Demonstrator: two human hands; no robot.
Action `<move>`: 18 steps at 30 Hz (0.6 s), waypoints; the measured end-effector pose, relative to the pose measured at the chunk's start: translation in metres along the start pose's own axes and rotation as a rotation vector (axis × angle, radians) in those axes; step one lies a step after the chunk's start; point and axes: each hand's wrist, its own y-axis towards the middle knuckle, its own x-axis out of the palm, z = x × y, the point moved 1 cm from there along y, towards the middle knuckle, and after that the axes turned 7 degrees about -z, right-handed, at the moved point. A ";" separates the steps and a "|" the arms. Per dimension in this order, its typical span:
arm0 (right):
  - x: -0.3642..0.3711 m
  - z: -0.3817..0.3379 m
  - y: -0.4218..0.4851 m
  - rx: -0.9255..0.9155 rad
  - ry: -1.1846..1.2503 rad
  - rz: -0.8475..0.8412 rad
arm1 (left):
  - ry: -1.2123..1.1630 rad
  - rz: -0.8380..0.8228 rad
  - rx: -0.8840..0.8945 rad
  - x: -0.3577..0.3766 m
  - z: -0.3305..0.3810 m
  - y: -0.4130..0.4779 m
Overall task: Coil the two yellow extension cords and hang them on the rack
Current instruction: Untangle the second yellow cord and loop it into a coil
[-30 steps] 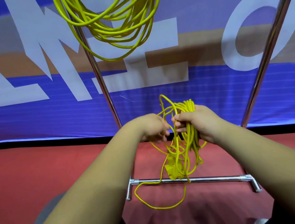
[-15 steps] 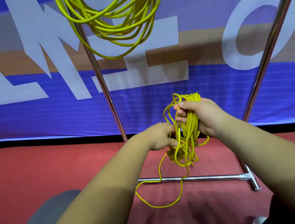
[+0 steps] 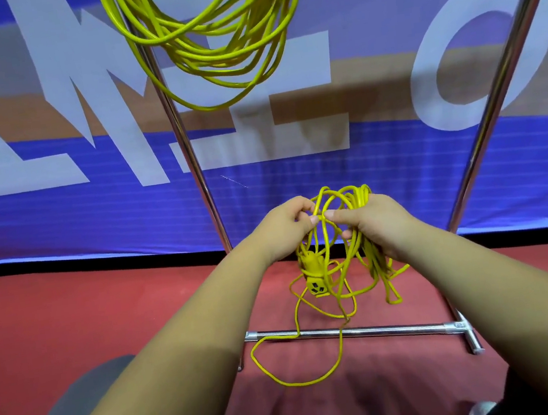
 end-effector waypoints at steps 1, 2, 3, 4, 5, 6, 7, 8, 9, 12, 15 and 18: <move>0.001 0.000 0.000 0.006 -0.021 0.004 | -0.032 0.008 -0.012 0.000 0.002 0.000; 0.002 0.000 -0.002 0.004 -0.056 0.005 | -0.067 0.015 -0.027 0.001 0.003 0.000; 0.003 0.000 -0.003 -0.005 -0.093 0.006 | -0.104 0.021 -0.039 0.002 0.005 -0.001; 0.004 0.000 -0.003 -0.016 -0.133 0.007 | -0.136 0.028 -0.053 0.003 0.007 -0.001; 0.004 0.000 -0.003 -0.023 -0.165 0.013 | -0.166 0.037 -0.060 0.004 0.008 -0.002; 0.004 -0.001 -0.002 -0.025 -0.201 0.023 | -0.202 0.044 -0.060 0.004 0.008 -0.002; 0.003 -0.001 0.000 -0.027 -0.237 0.038 | -0.246 0.044 -0.056 0.003 0.010 -0.003; 0.003 -0.003 0.001 -0.031 -0.274 0.050 | -0.299 0.044 -0.050 0.002 0.012 -0.004; 0.002 -0.004 0.003 -0.037 -0.306 0.061 | -0.355 0.046 -0.046 0.001 0.016 -0.006; -0.001 -0.005 0.007 -0.048 -0.334 0.116 | -0.531 0.103 -0.063 -0.004 0.032 -0.009; -0.005 0.002 0.012 0.009 -0.321 0.200 | -0.798 0.212 -0.045 -0.015 0.040 -0.008; -0.011 0.009 0.014 0.103 -0.276 0.254 | -1.063 0.339 -0.015 -0.029 0.041 -0.008</move>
